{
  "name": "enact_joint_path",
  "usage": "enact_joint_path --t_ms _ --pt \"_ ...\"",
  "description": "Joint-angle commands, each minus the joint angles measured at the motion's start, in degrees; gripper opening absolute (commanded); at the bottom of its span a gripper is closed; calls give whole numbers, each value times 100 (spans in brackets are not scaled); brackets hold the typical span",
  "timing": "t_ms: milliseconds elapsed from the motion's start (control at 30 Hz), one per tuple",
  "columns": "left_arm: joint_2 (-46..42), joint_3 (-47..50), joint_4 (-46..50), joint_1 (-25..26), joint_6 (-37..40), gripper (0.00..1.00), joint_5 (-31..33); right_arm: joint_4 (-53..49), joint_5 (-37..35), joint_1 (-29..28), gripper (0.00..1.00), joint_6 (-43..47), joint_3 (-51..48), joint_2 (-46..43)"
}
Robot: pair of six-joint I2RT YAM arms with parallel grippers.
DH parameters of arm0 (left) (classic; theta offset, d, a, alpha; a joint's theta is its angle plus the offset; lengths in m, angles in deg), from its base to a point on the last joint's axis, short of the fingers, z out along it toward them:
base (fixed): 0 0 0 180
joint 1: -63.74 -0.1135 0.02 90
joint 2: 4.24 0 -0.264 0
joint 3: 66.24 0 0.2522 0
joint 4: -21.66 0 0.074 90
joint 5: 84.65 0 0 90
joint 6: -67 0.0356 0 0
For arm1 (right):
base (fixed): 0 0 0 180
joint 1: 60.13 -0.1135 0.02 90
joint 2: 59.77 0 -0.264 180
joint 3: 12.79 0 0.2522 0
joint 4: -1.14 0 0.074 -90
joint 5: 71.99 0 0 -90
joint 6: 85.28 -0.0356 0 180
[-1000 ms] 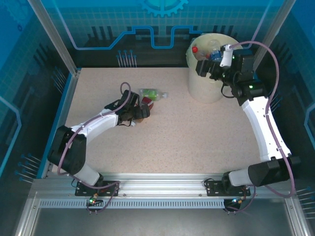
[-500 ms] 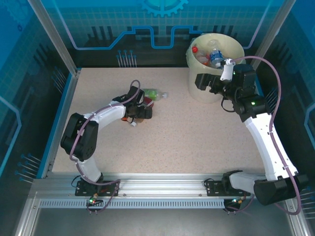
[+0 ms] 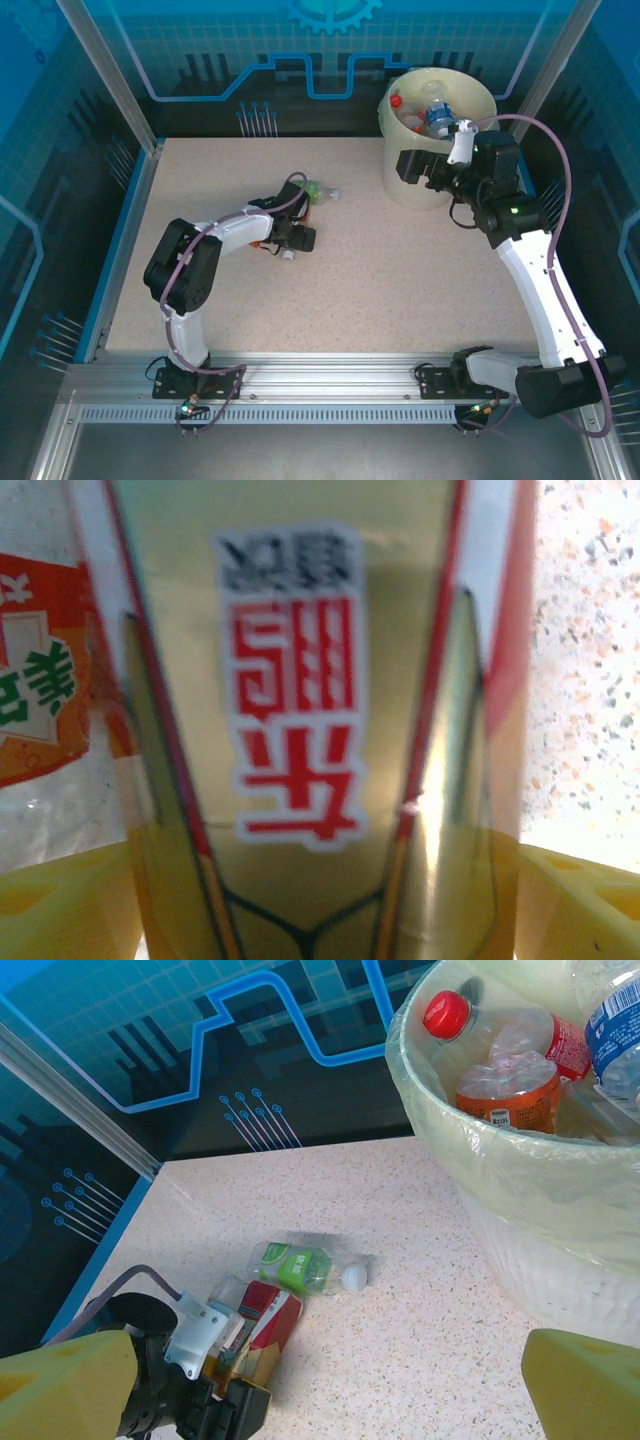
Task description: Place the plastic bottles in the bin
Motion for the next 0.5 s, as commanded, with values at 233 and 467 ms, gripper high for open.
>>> enact_joint_path --t_ms 233,467 --pt "306 -105 -477 90 -285 72 357 110 308 -86 100 28 -386 -145" --pt "-149 381 -1103 204 -347 56 -1 358 760 -367 100 355 -560 -145"
